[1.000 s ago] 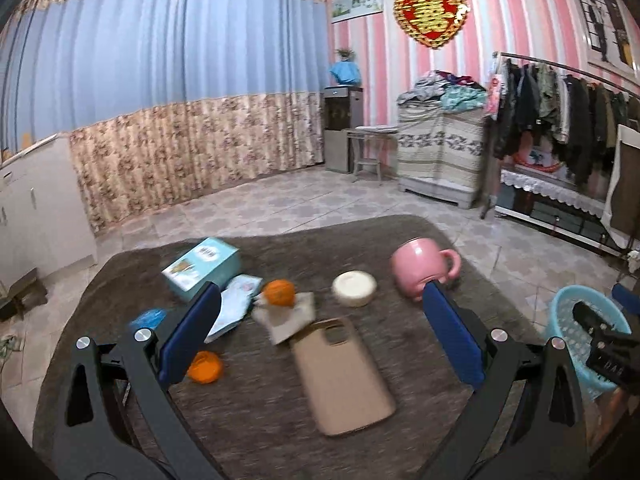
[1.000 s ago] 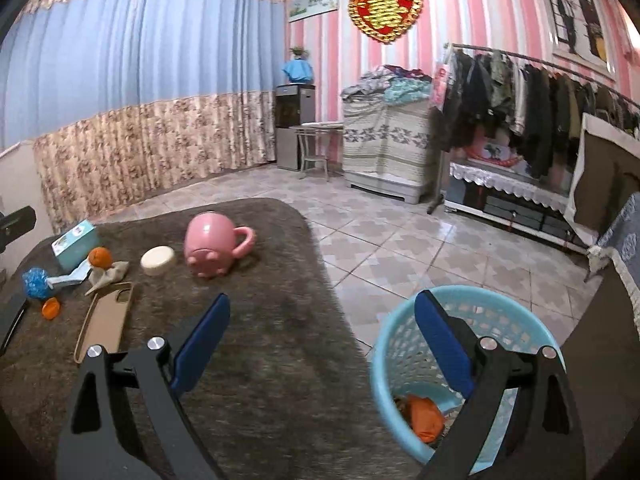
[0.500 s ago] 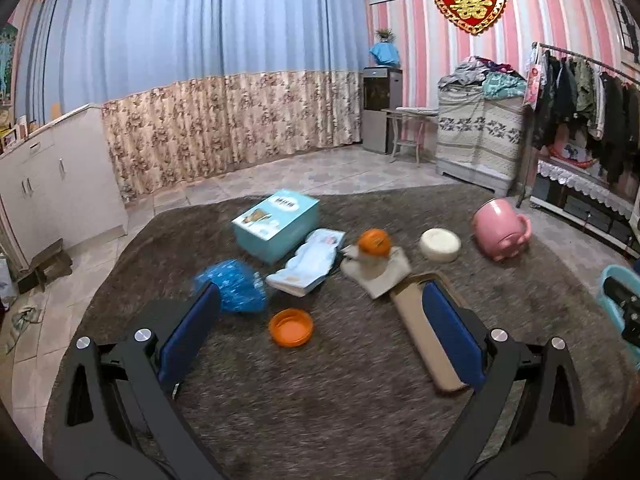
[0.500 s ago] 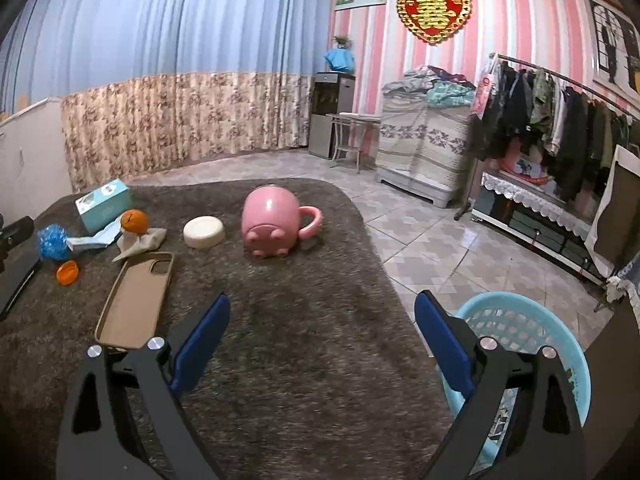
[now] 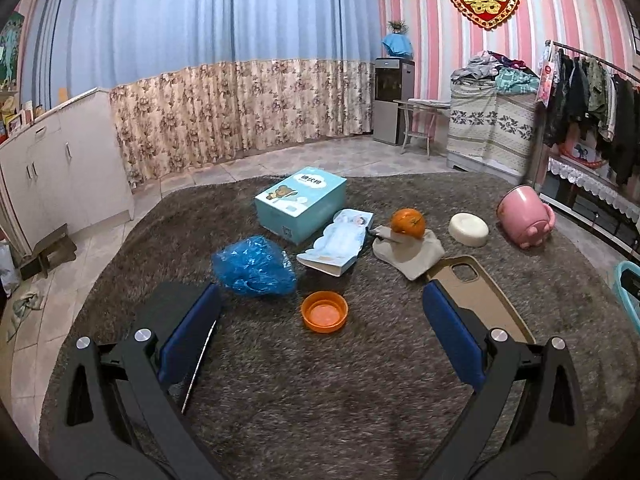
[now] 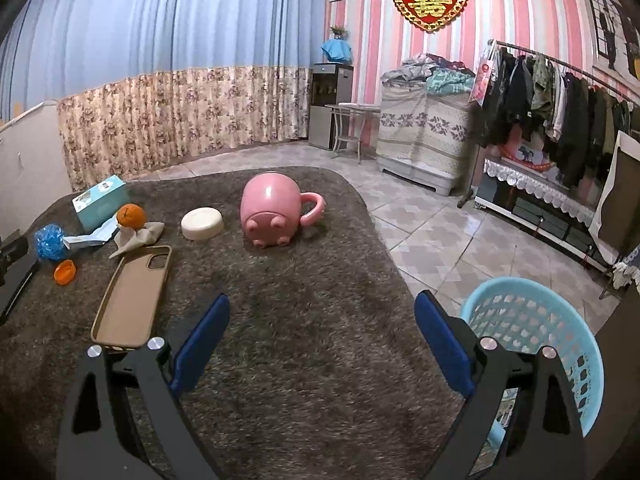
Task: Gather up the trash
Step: 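Close the left gripper on the rim of the orange plastic bowl and lift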
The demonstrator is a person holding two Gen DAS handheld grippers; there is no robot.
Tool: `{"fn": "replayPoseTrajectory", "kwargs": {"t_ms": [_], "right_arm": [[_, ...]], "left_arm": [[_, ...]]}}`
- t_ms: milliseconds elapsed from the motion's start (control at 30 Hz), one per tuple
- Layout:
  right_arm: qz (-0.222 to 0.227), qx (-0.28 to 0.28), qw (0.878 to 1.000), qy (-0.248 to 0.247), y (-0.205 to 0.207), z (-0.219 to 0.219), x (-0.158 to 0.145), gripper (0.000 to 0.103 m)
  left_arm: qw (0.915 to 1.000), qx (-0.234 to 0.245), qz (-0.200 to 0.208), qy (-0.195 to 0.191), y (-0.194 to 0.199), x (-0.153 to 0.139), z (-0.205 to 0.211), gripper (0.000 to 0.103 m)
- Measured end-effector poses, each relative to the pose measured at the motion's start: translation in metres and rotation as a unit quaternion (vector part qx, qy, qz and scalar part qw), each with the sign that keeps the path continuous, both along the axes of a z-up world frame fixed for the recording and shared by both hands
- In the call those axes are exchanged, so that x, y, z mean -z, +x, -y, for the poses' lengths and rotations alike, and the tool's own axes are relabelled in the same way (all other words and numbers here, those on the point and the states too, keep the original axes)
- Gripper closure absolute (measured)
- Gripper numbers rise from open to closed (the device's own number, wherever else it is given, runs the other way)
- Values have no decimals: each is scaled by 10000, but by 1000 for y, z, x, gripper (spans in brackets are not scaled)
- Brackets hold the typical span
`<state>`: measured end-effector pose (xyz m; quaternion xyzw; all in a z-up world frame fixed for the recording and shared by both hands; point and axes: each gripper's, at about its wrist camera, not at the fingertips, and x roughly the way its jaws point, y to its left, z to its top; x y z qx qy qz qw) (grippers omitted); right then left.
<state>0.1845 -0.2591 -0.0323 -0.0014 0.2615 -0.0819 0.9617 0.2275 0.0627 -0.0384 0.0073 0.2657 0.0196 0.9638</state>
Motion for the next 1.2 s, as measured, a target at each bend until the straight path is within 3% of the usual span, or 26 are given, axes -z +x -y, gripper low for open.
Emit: {"fn": "replayPoseTrajectory", "kwargs": {"t_ms": [400,633,800,1067,1167,1200], "right_arm": [[-189,-73,9997,170,19,-2,9,11],[-366,-185,9983,405,44,-10,19,11],[-518,-419,9966,476,67,-31,29,11],[-695,-635,9949,352,84,-53,39,11],[-722,-811,9937,271,95,-67,36,11],[-735,-879,9931,266,99,-72,35,11]], "left_arm": [[9997,-232,-63,50,0,4,-30,6],[9987,-347,-352,-135,19,19,-46,6],[9976,-159,-638,-224,39,35,-41,6],[9939,202,-1055,-267,71,59,-15,23],[9909,240,-1278,-353,85,67,-12,46],[9899,295,-1331,-390,87,69,-12,59]]}}
